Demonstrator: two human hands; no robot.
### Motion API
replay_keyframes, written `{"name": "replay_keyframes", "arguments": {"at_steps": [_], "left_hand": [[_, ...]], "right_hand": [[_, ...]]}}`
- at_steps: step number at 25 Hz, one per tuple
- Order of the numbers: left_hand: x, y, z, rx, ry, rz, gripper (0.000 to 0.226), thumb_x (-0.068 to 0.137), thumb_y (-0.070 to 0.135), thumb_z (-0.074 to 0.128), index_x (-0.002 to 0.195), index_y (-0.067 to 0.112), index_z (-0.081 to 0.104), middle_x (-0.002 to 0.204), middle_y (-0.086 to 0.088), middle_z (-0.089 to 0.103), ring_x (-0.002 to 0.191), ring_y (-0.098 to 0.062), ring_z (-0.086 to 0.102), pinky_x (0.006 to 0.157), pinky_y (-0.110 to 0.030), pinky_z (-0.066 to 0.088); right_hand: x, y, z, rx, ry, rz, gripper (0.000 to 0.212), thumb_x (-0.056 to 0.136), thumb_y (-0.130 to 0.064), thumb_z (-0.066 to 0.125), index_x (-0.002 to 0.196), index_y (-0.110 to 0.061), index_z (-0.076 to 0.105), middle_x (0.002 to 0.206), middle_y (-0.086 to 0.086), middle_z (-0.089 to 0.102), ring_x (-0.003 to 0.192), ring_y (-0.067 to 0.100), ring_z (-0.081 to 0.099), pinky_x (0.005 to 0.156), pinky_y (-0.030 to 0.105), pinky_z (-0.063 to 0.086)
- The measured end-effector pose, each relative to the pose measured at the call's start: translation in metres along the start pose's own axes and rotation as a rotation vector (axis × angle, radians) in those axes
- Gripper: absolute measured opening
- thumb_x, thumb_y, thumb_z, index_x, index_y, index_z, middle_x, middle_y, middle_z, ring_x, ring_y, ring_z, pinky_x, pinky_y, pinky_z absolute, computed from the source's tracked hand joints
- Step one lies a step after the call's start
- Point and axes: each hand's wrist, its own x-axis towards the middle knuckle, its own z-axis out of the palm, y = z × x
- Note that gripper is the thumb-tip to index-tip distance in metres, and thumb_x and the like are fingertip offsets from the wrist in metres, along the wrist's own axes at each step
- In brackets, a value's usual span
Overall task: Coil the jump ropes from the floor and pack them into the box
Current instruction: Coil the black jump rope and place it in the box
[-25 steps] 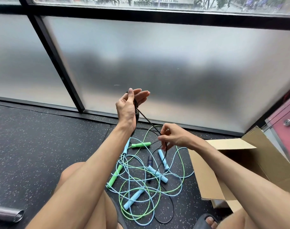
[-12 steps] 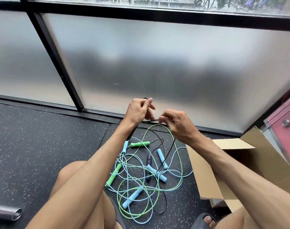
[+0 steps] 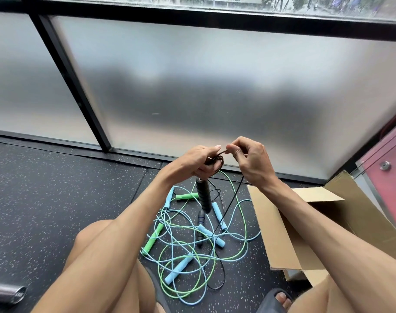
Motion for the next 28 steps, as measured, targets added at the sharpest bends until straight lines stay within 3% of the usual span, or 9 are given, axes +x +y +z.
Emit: {"name": "replay_keyframes", "arguments": {"at_steps": [3,5,10,13,16,18,21,26,28], "left_hand": [[-0.001,0.006,0.001,-0.131,-0.087,0.003,0.054,0.105,0.03,0.031,0.054,0.017,0.041,0.042,0.009,0.022,0.041,-0.011,0.013,0.048,-0.032,0.008],[-0.003,0.009,0.0,-0.256,-0.085,0.022,0.047,0.105,0.029,0.03,0.061,0.015,0.041,0.043,0.01,0.021,0.041,-0.01,0.012,0.051,-0.032,0.008],[-0.008,0.014,-0.008,-0.548,-0.022,0.198,0.036,0.108,0.028,0.029,0.082,0.012,0.049,0.054,0.006,0.017,0.048,-0.01,0.015,0.061,-0.033,0.007],[-0.006,0.017,-0.013,-0.673,0.059,0.305,0.035,0.108,0.026,0.027,0.088,0.01,0.051,0.056,0.006,0.03,0.051,-0.011,0.022,0.059,-0.028,0.018],[-0.004,0.018,-0.017,-0.73,0.21,0.355,0.035,0.108,0.025,0.029,0.09,0.009,0.054,0.06,0.004,0.038,0.054,-0.013,0.037,0.061,-0.027,0.032],[-0.004,0.021,-0.021,-0.776,0.29,0.378,0.035,0.107,0.026,0.029,0.09,0.01,0.054,0.061,0.004,0.041,0.055,-0.014,0.042,0.063,-0.027,0.034],[-0.009,0.024,-0.031,-0.832,0.316,0.386,0.034,0.107,0.026,0.03,0.086,0.012,0.052,0.056,0.005,0.037,0.049,-0.01,0.038,0.058,-0.025,0.032],[-0.018,0.024,-0.038,-0.705,0.182,0.277,0.038,0.102,0.024,0.034,0.068,0.014,0.048,0.05,0.007,0.014,0.043,-0.01,0.012,0.05,-0.026,0.012],[-0.021,0.025,-0.036,-0.654,0.114,0.203,0.04,0.1,0.024,0.034,0.062,0.016,0.046,0.051,0.007,0.012,0.043,-0.01,0.009,0.047,-0.026,0.013]], "right_hand": [[0.001,0.001,0.004,0.124,-0.003,0.096,0.023,0.095,-0.026,0.064,0.079,-0.01,0.06,0.057,-0.012,0.052,0.051,0.004,0.043,0.052,0.021,0.035],[0.001,0.003,0.007,0.247,-0.052,0.196,0.026,0.098,-0.029,0.059,0.082,-0.01,0.051,0.058,0.001,0.053,0.053,0.019,0.048,0.053,0.037,0.042],[-0.008,0.006,0.016,0.443,-0.378,0.469,0.019,0.106,-0.022,0.041,0.094,-0.007,0.045,0.081,0.025,0.068,0.076,0.034,0.07,0.071,0.043,0.057],[-0.017,0.022,0.022,0.31,-0.558,0.56,0.011,0.104,-0.019,0.047,0.099,-0.008,0.048,0.097,0.02,0.074,0.09,0.027,0.072,0.083,0.043,0.055],[-0.026,0.036,0.026,0.225,-0.696,0.613,0.011,0.1,-0.018,0.056,0.104,-0.008,0.053,0.1,0.014,0.075,0.096,0.027,0.072,0.084,0.041,0.054],[-0.032,0.039,0.031,0.198,-0.783,0.622,0.017,0.098,-0.018,0.059,0.111,-0.008,0.052,0.101,0.011,0.076,0.093,0.02,0.072,0.081,0.038,0.05],[-0.036,0.038,0.042,0.108,-0.768,0.594,0.035,0.095,-0.019,0.063,0.125,-0.013,0.047,0.107,0.012,0.073,0.094,0.018,0.07,0.082,0.035,0.052],[-0.026,0.038,0.046,0.043,-0.549,0.451,0.068,0.092,-0.018,0.067,0.149,-0.022,0.029,0.137,0.012,0.051,0.113,0.024,0.061,0.099,0.04,0.052],[-0.022,0.035,0.047,0.083,-0.488,0.437,0.076,0.092,-0.018,0.067,0.153,-0.024,0.022,0.137,0.005,0.044,0.12,0.024,0.057,0.104,0.041,0.048]]}}
